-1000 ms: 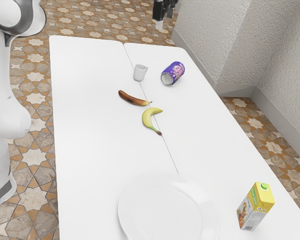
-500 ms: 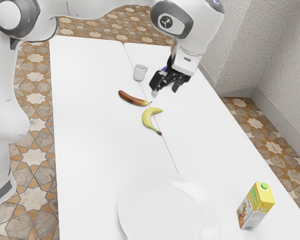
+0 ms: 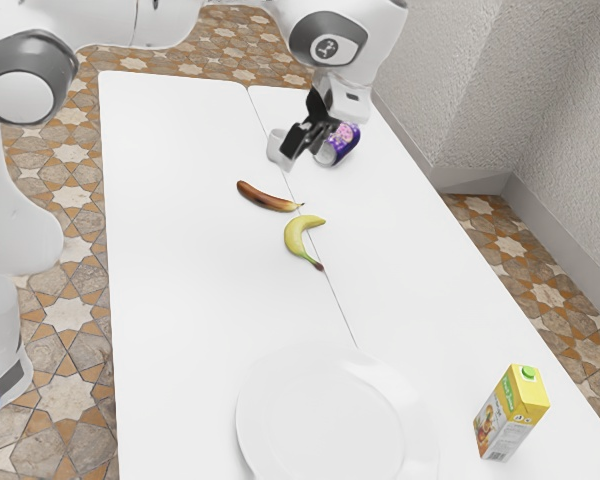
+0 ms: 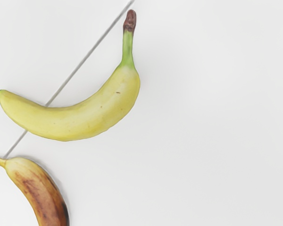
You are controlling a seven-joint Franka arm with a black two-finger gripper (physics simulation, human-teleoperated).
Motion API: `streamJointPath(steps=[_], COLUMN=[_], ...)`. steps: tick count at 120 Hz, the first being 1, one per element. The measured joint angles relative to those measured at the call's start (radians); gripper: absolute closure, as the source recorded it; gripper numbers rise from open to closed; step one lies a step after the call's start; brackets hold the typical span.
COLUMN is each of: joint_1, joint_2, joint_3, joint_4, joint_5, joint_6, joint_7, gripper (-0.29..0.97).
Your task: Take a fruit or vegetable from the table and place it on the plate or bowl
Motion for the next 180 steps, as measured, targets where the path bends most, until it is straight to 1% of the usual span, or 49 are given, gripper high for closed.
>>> streamJointPath(steps=[10,23,32,43,51,63,70,75,82,97,117,125,145,156,165,180], joint_1=[0.002,0.002,0.003,-0.002,-0.020,-0.033,-0.052,-0.057,-0.068,-0.119,-0.129,-0.119,-0.090,-0.051,-0.030,-0.009], joint_2=[0.001,-0.004,-0.006,-0.010,-0.060,-0.128,-0.243,-0.294,-0.325,-0.386,-0.413,-0.446,-0.474,-0.474,-0.475,-0.487], joint_3=[-0.001,-0.009,-0.009,-0.011,-0.014,-0.030,-0.079,-0.110,-0.129,-0.137,-0.130,-0.130,-0.131,-0.137,-0.139,-0.132], joint_4=[0.002,-0.020,-0.068,-0.084,-0.084,-0.072,-0.015,0.007,0.019,0.025,0.018,-0.021,-0.129,-0.214,-0.234,-0.236], joint_5=[-0.040,-0.070,-0.074,-0.073,-0.068,0.018,0.062,0.091,0.134,0.218,0.246,0.257,0.288,0.319,0.338,0.393], joint_6=[0.011,0.038,0.051,0.077,0.096,0.108,0.082,0.062,0.041,0.013,-0.005,0.011,0.079,0.150,0.193,0.239], joint_7=[0.027,0.055,0.070,0.115,0.185,0.293,0.368,0.417,0.482,0.602,0.724,0.763,0.841,0.869,0.889,0.919], gripper=[0.00,0.00,0.00,0.00,0.00,0.00,0.00,0.00,0.00,0.00,0.00,0.00,0.00,0.00,0.00,0.00])
